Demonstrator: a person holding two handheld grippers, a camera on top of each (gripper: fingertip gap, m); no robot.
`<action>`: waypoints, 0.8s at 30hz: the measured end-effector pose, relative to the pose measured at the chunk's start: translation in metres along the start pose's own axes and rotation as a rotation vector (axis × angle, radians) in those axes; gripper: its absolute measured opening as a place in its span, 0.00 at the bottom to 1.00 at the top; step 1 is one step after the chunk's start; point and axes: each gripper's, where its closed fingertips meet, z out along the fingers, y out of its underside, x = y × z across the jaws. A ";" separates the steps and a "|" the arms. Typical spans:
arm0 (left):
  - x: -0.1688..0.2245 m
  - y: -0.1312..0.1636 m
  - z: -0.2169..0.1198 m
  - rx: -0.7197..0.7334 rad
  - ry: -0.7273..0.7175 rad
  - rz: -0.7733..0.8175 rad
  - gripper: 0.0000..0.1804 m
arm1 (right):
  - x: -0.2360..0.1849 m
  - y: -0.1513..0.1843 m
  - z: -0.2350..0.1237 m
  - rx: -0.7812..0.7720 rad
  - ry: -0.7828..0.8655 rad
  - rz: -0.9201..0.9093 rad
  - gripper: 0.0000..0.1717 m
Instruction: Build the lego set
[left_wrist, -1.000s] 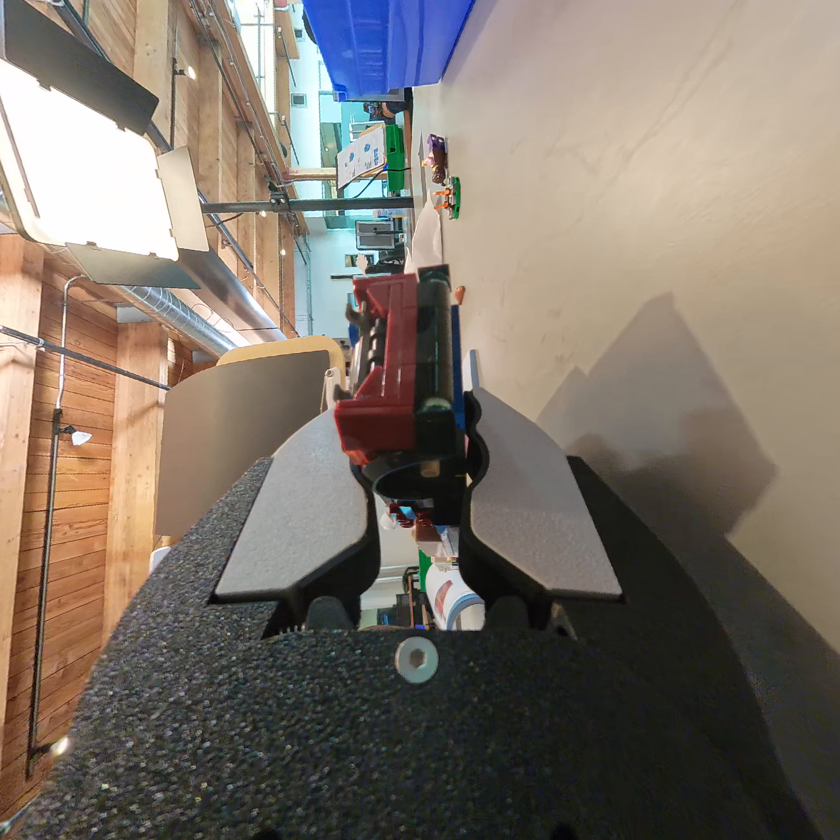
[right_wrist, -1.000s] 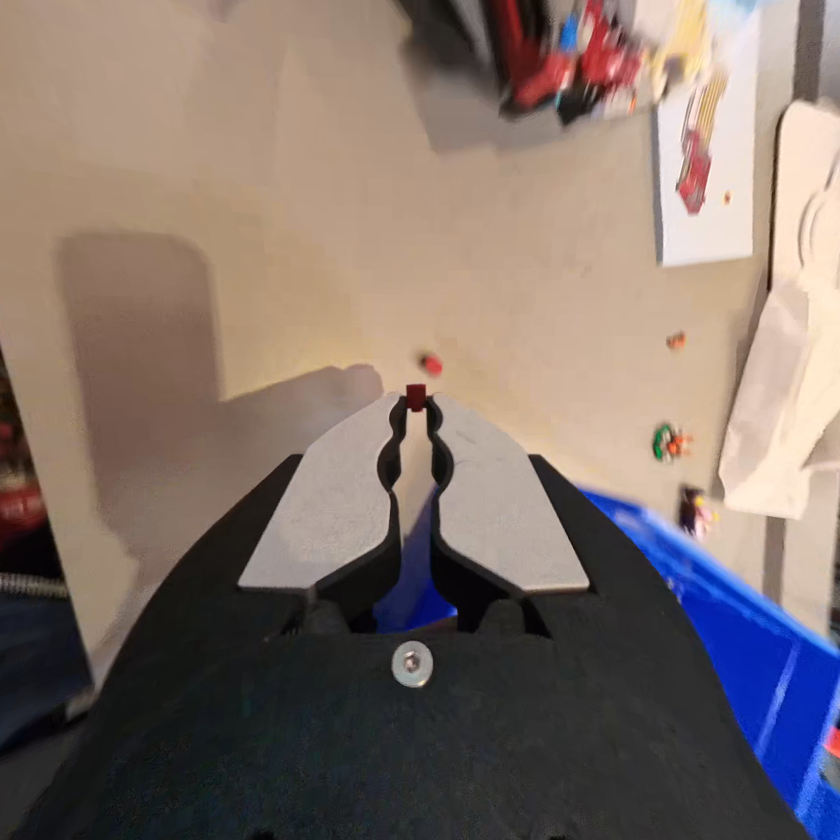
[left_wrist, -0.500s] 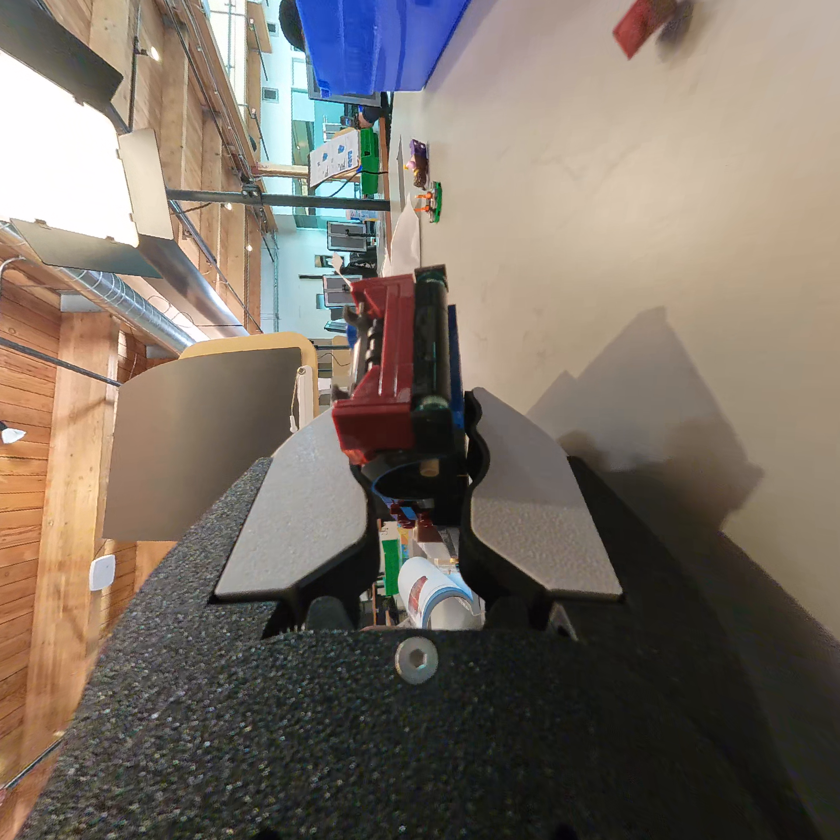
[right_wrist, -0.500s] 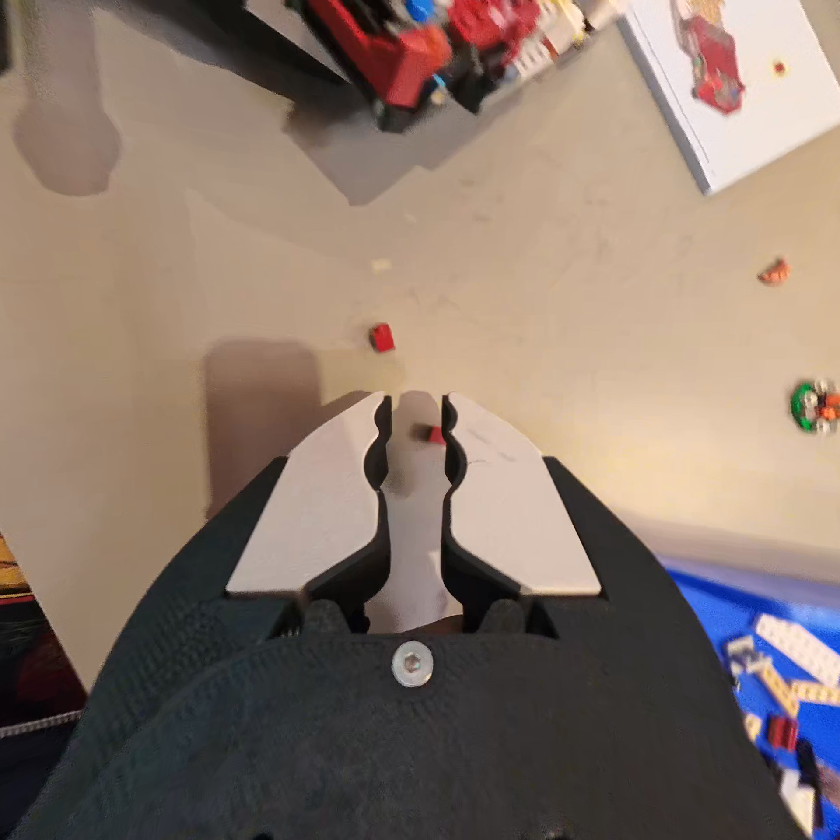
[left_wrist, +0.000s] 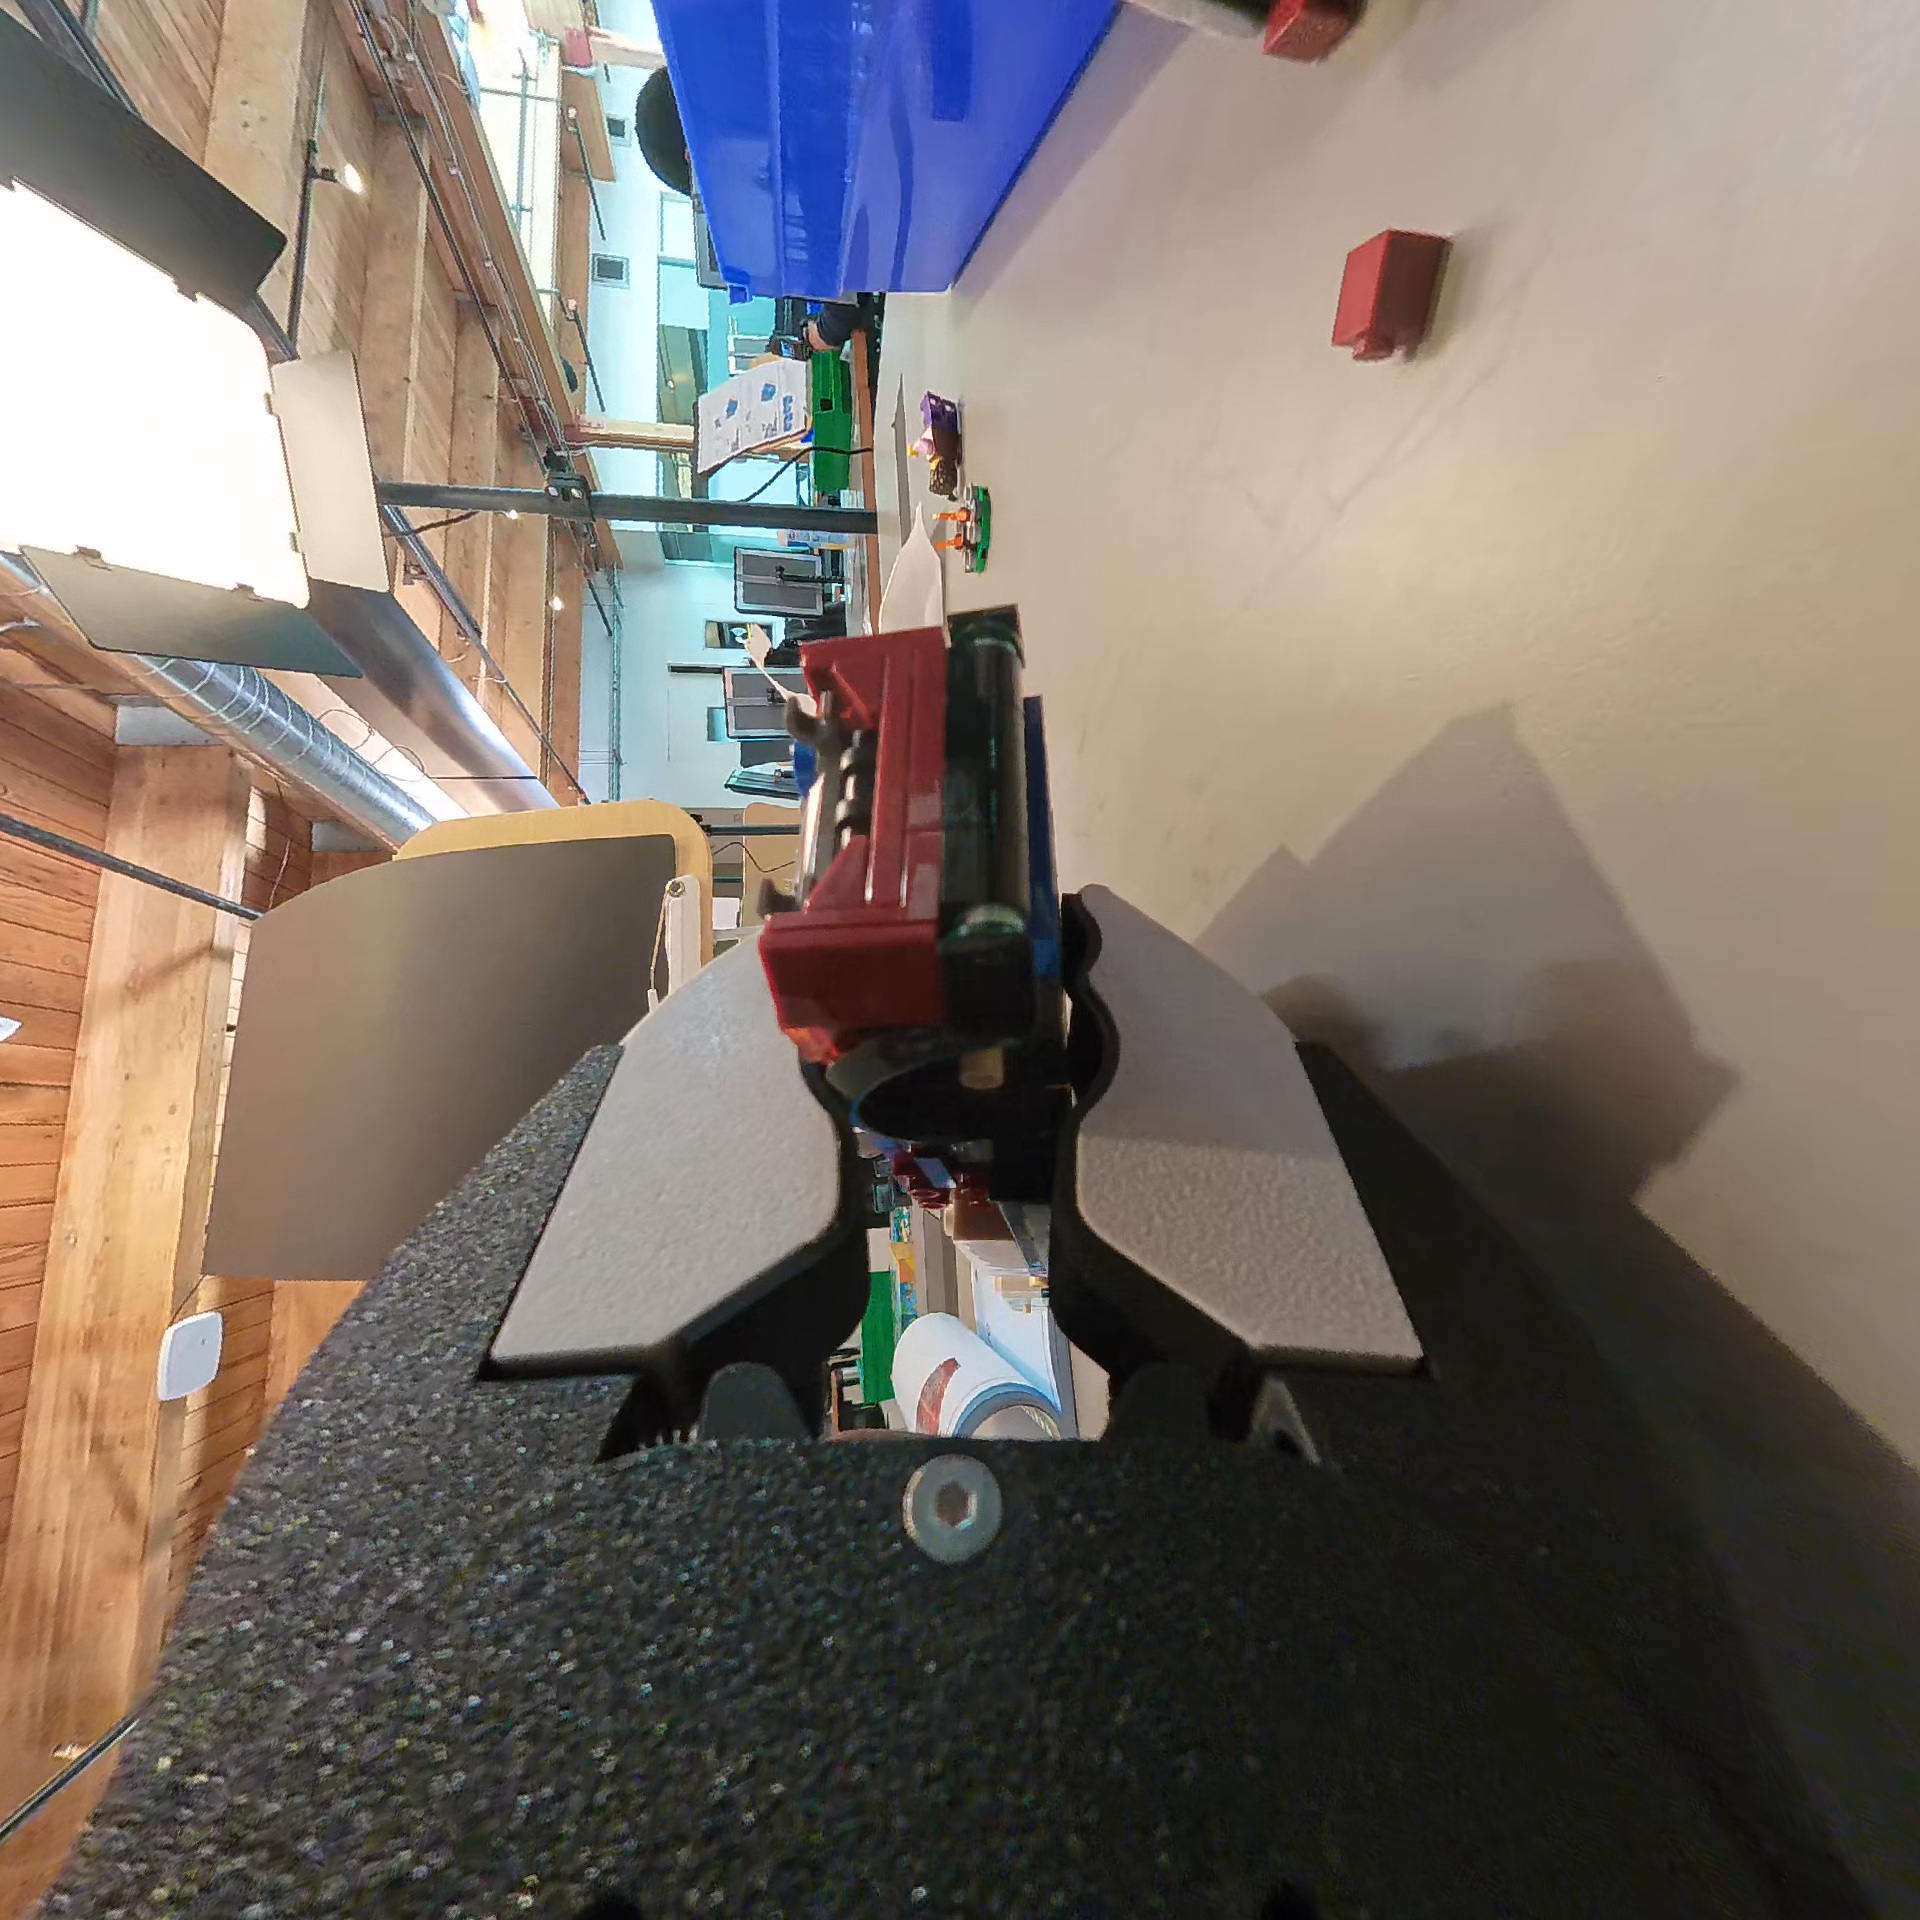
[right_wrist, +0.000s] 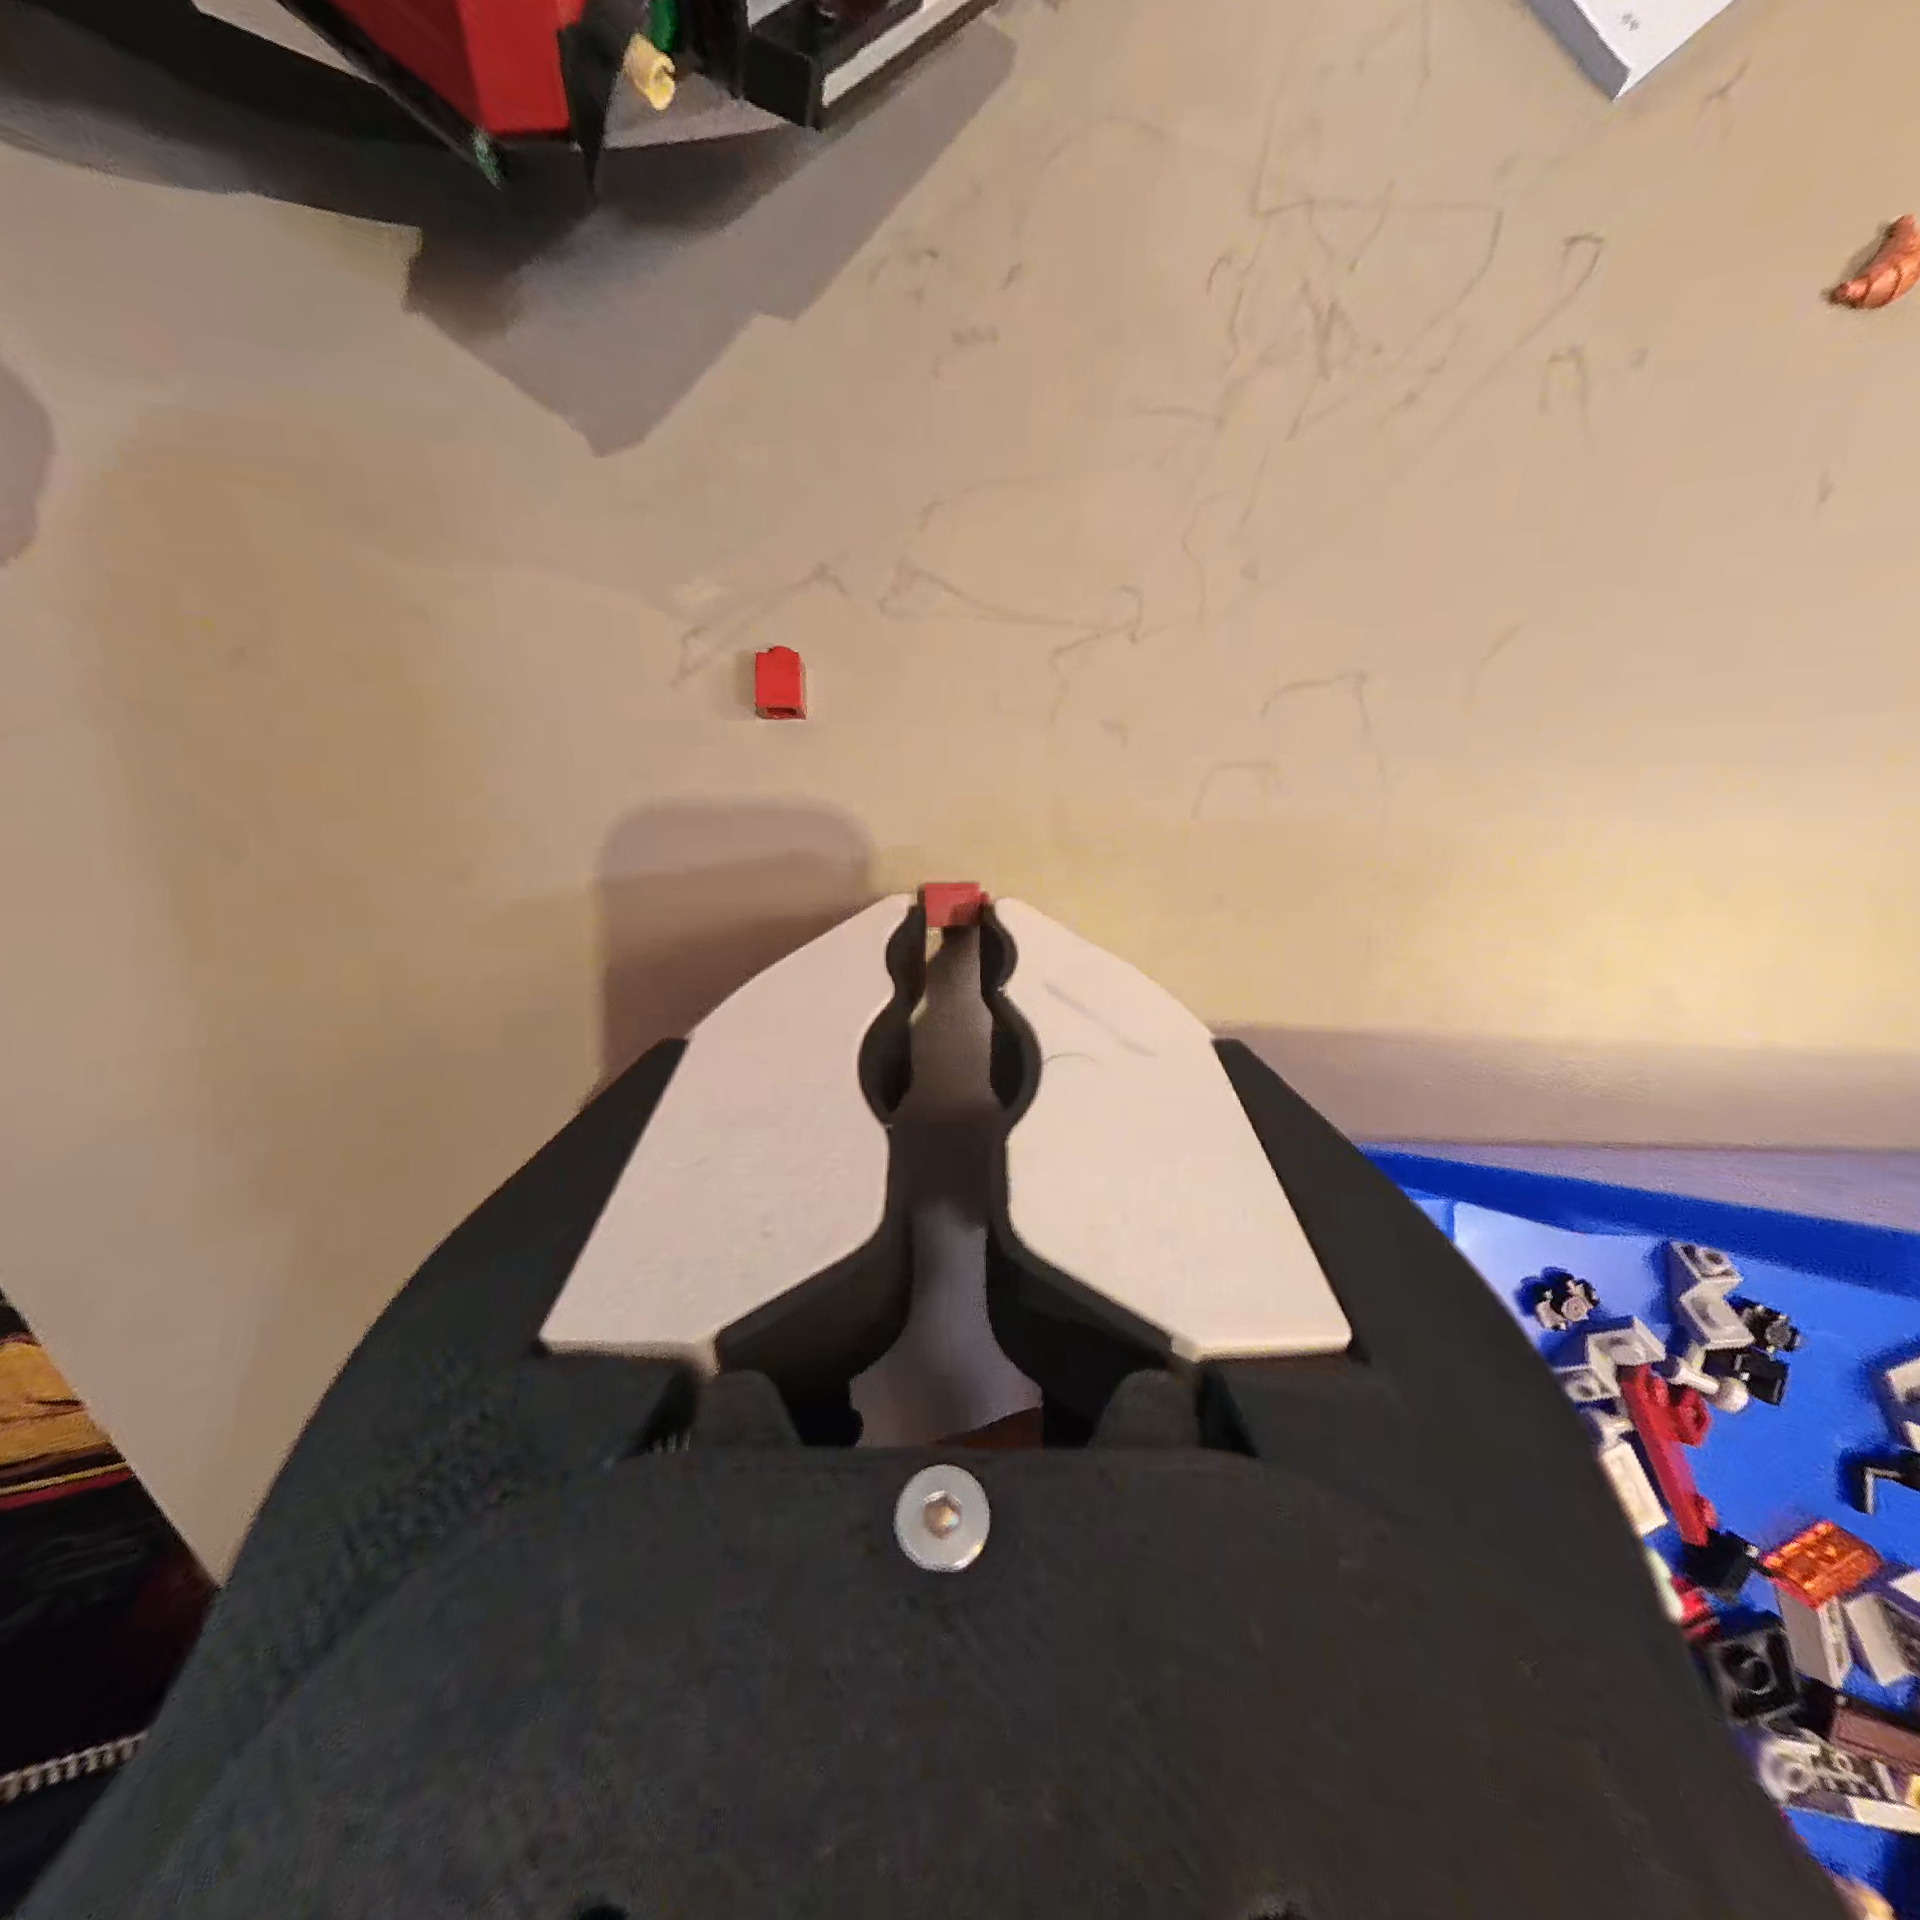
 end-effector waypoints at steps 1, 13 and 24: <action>0.000 0.001 0.001 -0.001 0.001 0.002 0.21 | 0.001 -0.003 -0.001 0.009 0.023 -0.029 0.06; -0.006 0.006 0.006 -0.008 0.003 -0.008 0.21 | -0.014 -0.015 -0.019 0.087 0.204 -0.398 0.14; -0.006 0.006 0.007 -0.013 0.006 -0.018 0.21 | 0.011 0.009 -0.014 0.003 0.181 -0.114 0.14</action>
